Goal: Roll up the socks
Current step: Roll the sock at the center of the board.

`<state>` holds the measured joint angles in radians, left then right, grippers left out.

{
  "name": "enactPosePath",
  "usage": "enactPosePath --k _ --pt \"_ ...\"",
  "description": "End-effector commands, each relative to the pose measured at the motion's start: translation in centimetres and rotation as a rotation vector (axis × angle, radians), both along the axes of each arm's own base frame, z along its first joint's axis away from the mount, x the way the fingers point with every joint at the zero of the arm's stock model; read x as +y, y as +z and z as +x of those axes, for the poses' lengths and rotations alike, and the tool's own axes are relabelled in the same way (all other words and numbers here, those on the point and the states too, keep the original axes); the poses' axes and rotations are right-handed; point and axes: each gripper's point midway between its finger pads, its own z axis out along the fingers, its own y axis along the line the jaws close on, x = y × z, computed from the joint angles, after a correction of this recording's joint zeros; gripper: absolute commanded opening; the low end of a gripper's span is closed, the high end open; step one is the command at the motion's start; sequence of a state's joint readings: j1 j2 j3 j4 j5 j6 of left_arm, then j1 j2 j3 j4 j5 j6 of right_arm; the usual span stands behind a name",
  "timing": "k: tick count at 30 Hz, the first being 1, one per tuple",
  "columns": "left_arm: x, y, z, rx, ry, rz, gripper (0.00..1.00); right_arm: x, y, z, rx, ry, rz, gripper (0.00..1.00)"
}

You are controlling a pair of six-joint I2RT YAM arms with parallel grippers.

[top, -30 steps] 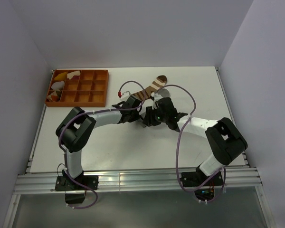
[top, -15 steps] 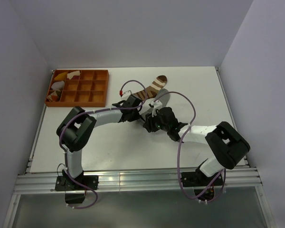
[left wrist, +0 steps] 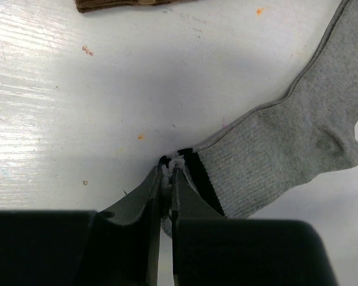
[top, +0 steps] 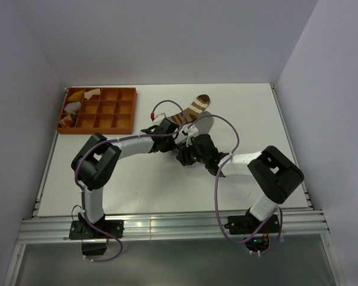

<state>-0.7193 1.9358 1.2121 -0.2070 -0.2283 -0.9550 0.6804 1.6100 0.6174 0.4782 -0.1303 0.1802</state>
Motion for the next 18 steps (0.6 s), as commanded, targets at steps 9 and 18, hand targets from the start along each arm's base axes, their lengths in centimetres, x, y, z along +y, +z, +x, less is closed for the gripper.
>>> enactPosePath --k 9,18 --pt "0.8 -2.3 -1.9 0.100 -0.051 0.073 0.00 1.4 -0.6 1.6 -0.012 -0.025 -0.080 0.49" --pt "0.8 -2.2 -1.9 0.103 -0.047 0.070 0.00 1.3 -1.8 1.5 0.020 -0.067 -0.162 0.29"
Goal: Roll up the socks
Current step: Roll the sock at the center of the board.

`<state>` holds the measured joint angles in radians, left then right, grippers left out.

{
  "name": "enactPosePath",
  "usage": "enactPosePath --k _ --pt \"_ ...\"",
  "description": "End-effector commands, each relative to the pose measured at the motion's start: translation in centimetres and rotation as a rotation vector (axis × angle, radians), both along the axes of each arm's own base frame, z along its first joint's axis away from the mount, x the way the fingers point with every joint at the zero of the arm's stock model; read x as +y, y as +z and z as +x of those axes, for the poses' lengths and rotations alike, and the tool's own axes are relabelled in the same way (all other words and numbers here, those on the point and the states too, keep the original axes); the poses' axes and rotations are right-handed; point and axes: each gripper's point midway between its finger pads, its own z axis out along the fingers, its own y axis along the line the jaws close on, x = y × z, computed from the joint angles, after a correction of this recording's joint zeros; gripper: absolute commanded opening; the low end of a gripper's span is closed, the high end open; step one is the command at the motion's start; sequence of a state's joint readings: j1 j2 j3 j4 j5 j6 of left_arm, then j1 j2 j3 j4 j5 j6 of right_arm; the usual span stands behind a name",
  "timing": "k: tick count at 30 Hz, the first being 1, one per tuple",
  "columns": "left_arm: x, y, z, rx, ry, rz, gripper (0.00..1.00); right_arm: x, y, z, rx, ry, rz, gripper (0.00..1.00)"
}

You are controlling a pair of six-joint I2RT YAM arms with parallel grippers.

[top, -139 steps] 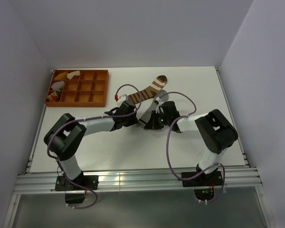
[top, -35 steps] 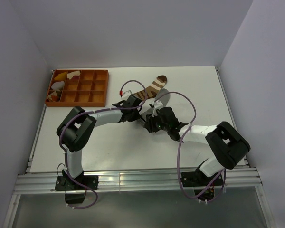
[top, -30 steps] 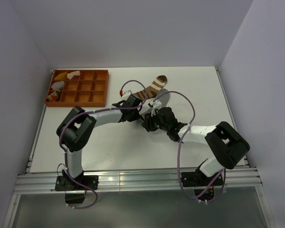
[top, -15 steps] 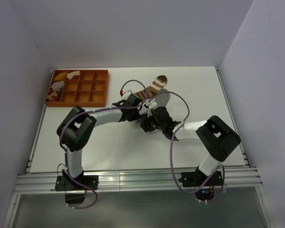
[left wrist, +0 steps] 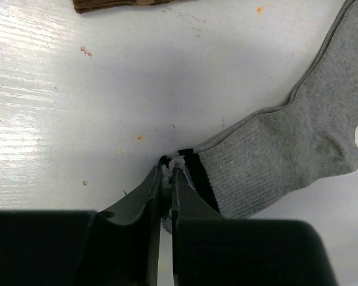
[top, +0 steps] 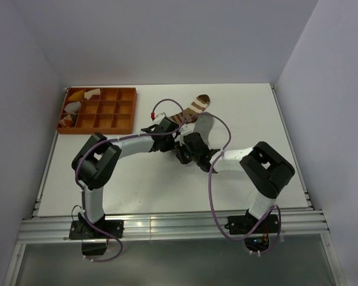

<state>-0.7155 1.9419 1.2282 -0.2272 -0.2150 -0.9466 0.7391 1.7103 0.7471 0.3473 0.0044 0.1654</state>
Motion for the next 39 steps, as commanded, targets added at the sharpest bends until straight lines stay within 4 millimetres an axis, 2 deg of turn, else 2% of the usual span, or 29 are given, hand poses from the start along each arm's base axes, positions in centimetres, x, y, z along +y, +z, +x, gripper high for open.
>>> enactPosePath --k 1,2,4,5,10,12,13,14,15,16,17,19,20,21,23,25,28,31,39 --pt "0.8 -2.1 -1.9 0.088 -0.035 0.065 0.00 0.2 -0.1 0.5 0.002 -0.033 -0.037 0.24" --pt "0.8 -2.1 -1.9 0.089 -0.031 0.063 0.00 0.1 -0.2 0.4 0.010 -0.036 -0.046 0.17" --pt "1.0 -2.1 -1.9 0.088 -0.023 0.060 0.00 -0.1 -0.5 0.2 0.027 -0.039 -0.053 0.08" --pt "0.9 -1.9 -1.8 0.084 -0.020 0.054 0.00 -0.1 -0.4 0.2 0.030 -0.041 -0.053 0.00" --pt "1.3 -1.6 -1.6 0.071 0.012 0.017 0.01 -0.2 -0.5 -0.4 0.110 -0.057 -0.017 0.00" --pt "1.5 -1.4 -1.7 0.066 0.031 -0.003 0.06 0.0 -0.4 -1.1 0.169 -0.035 0.036 0.00" --pt "1.6 -1.2 -1.5 0.060 0.040 -0.012 0.08 -0.4 -0.3 -0.8 0.201 -0.062 0.070 0.00" --pt "1.6 -1.2 -1.5 0.053 0.049 -0.028 0.11 -0.5 -0.5 -1.0 0.229 -0.059 0.091 0.00" --pt "1.6 -0.7 -1.4 0.041 0.053 -0.044 0.19 -0.2 -0.4 -1.4 0.279 -0.054 0.139 0.00" --pt "1.6 -0.5 -1.3 0.032 0.056 -0.054 0.23 -0.2 -0.2 -1.4 0.296 -0.056 0.170 0.00" --pt "1.5 0.0 -1.3 0.018 0.061 -0.074 0.27 -0.9 -0.6 -1.1 0.329 -0.074 0.195 0.00" --pt "1.5 0.6 -1.1 -0.002 0.065 -0.095 0.40 -0.6 -0.3 -1.3 0.390 -0.066 0.282 0.00" --pt "1.4 1.1 -1.1 -0.017 0.071 -0.113 0.48 -1.4 -0.7 -0.9 0.417 -0.090 0.306 0.00" --pt "1.4 1.4 -1.0 -0.025 0.072 -0.123 0.52 -1.0 -0.4 -1.4 0.465 -0.068 0.353 0.00" --pt "1.7 2.1 -1.2 -0.043 0.084 -0.146 0.63 -1.2 -0.6 -1.1 0.510 -0.082 0.391 0.00" --pt "1.8 2.9 -1.0 -0.076 0.097 -0.176 0.68 -1.3 -0.6 -1.0 0.588 -0.095 0.455 0.00" --pt "2.0 3.9 -1.2 -0.119 0.106 -0.224 0.69 -1.7 -0.7 -0.8 0.680 -0.140 0.553 0.00" --pt "2.0 4.0 -1.6 -0.134 0.099 -0.256 0.68 -2.0 -0.5 -0.8 0.768 -0.170 0.647 0.00" --pt "1.1 3.0 -1.7 -0.153 0.053 -0.304 0.65 -3.1 -0.5 -0.4 0.912 -0.237 0.766 0.00"
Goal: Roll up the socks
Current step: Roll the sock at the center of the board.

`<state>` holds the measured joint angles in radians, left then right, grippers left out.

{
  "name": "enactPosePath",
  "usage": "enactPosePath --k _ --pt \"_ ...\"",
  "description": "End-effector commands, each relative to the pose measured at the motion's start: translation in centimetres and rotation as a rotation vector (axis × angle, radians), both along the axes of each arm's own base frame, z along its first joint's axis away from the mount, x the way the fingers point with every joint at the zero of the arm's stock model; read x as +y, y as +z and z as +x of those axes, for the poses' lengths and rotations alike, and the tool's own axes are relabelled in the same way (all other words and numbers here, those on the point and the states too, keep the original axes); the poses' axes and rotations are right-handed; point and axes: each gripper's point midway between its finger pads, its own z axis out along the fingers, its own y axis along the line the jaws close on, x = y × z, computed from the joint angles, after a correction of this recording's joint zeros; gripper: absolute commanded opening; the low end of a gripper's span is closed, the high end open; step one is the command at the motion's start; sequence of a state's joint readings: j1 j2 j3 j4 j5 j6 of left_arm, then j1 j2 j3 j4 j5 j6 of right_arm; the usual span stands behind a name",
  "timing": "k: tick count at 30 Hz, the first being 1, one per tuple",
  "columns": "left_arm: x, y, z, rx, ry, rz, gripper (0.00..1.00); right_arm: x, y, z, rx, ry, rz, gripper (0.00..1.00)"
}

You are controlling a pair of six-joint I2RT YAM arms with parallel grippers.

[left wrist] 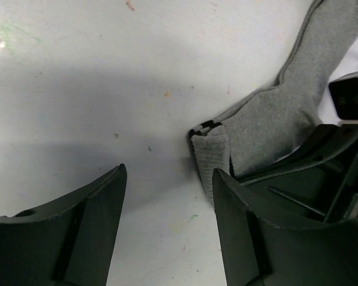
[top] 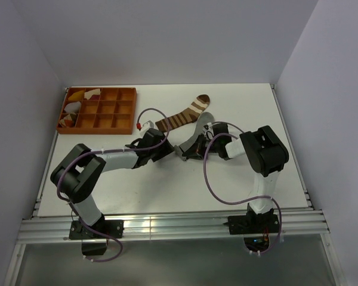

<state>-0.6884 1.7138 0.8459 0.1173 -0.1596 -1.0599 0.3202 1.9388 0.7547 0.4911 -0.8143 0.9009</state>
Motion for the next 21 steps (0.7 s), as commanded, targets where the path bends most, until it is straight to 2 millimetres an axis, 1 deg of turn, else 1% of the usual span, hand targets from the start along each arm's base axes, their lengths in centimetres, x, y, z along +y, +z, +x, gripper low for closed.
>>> enactPosePath --k 1,6,9,14,19,21 --pt "-1.5 1.9 1.2 -0.081 -0.021 -0.085 0.64 -0.6 -0.2 -0.5 0.108 -0.023 0.044 0.00" --pt "-2.0 1.5 1.7 -0.090 -0.031 -0.092 0.60 -1.2 -0.8 -0.1 0.154 -0.039 0.044 0.00" --pt "-2.3 1.0 1.9 -0.087 -0.034 -0.088 0.56 -1.3 -1.3 -0.4 0.172 -0.041 0.039 0.00" --pt "-2.6 -0.3 2.2 -0.064 -0.039 -0.067 0.50 -1.3 -1.5 -0.4 0.173 -0.047 0.049 0.00" --pt "-3.4 0.0 2.1 -0.081 -0.059 -0.094 0.50 -1.4 -1.6 -0.3 0.174 -0.052 0.049 0.00" --pt "-3.5 -0.3 2.1 -0.070 -0.061 -0.081 0.50 -1.4 -1.6 -0.3 0.173 -0.051 0.047 0.00"
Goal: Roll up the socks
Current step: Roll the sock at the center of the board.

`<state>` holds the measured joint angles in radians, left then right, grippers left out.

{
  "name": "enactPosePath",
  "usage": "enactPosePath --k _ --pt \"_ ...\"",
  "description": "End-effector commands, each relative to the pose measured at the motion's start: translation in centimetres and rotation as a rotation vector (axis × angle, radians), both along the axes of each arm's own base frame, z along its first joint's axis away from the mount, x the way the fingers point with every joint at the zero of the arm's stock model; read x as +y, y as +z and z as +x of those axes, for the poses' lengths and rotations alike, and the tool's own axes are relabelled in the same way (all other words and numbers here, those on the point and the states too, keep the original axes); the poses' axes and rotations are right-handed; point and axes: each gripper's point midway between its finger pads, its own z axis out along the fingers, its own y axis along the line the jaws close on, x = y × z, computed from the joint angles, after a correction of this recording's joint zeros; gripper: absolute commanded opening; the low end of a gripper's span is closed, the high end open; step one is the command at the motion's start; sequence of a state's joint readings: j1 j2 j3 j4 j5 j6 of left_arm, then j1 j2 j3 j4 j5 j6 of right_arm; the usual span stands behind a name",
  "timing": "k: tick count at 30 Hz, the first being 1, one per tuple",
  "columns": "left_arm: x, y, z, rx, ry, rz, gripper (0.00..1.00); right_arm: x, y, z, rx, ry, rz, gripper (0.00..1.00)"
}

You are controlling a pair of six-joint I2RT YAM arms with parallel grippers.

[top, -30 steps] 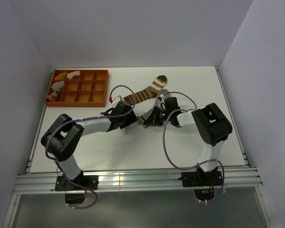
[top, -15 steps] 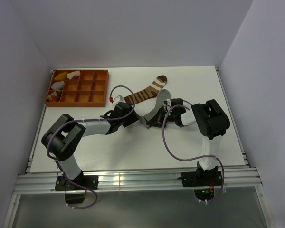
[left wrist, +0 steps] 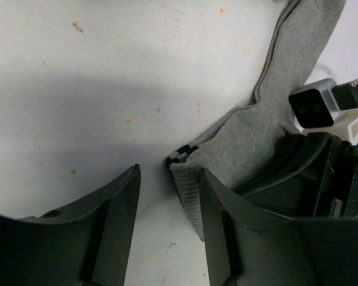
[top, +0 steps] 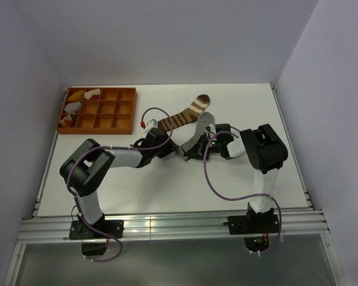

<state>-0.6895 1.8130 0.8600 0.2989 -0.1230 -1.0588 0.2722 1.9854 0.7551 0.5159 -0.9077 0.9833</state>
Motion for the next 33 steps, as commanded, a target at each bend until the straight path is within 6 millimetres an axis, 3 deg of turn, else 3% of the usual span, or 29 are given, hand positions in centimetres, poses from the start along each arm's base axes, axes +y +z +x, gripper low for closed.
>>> enactPosePath --k 1,8,18,22,27,30,33 --pt "-1.1 -0.2 0.3 0.000 -0.030 0.010 0.50 -0.6 -1.5 -0.2 0.067 -0.034 -0.029 0.00" --pt "-1.5 -1.2 -0.3 0.030 -0.042 0.025 0.49 -0.7 -1.6 -0.1 0.064 -0.040 -0.032 0.00" --pt "-0.9 -3.2 -1.0 0.085 -0.041 0.112 0.37 -0.8 -1.8 0.2 0.070 -0.055 -0.038 0.00" --pt "-1.1 -3.7 -1.0 0.102 -0.052 0.144 0.31 -0.8 -2.0 0.3 0.069 -0.057 -0.042 0.00" --pt "-1.1 -4.2 -0.9 0.116 -0.063 0.205 0.11 -1.3 -1.8 0.7 0.012 -0.054 -0.103 0.01" --pt "-1.1 -4.3 -0.5 0.119 -0.065 0.239 0.00 -1.6 -0.7 1.6 -0.081 -0.052 -0.152 0.11" --pt "-0.5 -4.3 -0.5 0.143 -0.061 0.295 0.00 -2.2 0.6 1.8 -0.162 -0.046 -0.197 0.25"
